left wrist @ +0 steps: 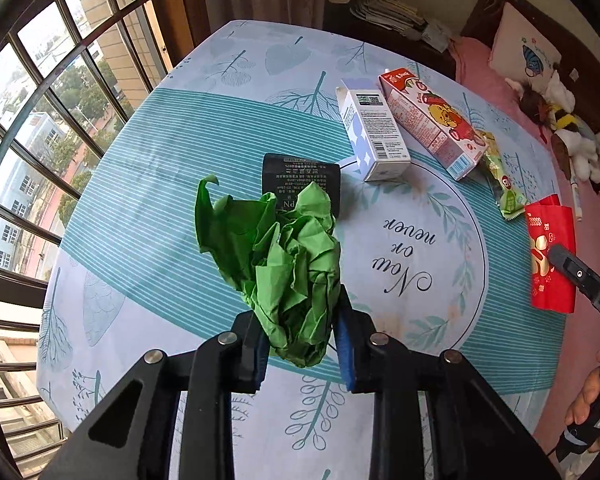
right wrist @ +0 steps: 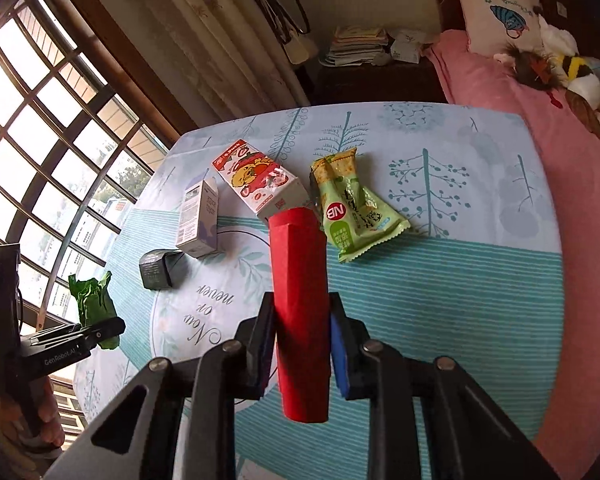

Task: Collect trash
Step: 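Grasp the green crumpled paper with the left tool while the right tool grasps the red cylinder, then carry green paper and red cylinder over the bin and open the right tool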

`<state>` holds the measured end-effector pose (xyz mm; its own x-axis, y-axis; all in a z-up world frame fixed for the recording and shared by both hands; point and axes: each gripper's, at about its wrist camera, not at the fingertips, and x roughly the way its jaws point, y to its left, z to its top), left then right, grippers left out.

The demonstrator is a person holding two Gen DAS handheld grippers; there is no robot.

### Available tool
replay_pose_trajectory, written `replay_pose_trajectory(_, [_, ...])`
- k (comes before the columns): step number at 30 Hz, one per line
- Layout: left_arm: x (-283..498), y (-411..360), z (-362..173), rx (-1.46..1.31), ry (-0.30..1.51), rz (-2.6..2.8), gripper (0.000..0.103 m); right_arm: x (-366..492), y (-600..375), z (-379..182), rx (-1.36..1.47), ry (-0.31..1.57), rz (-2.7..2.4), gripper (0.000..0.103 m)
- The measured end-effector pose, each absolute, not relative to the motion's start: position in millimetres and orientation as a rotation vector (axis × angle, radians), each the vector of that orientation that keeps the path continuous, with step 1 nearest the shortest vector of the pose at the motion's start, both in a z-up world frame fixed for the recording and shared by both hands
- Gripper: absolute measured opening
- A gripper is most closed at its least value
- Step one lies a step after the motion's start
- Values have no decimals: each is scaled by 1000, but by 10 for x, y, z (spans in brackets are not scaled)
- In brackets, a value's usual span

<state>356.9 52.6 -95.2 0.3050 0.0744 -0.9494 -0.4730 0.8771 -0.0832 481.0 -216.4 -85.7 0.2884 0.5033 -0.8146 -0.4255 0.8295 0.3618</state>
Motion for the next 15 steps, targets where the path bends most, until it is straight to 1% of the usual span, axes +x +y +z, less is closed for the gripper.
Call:
replay_pose_trajectory(7, [3155, 332, -658, -320, 1190, 297, 26, 4248, -2235, -694, 162, 1150, 642, 24])
replay_pose_trajectory(15, [2446, 280, -325, -272, 1151, 186, 26, 3355, -2080, -436, 215, 1144, 633, 24])
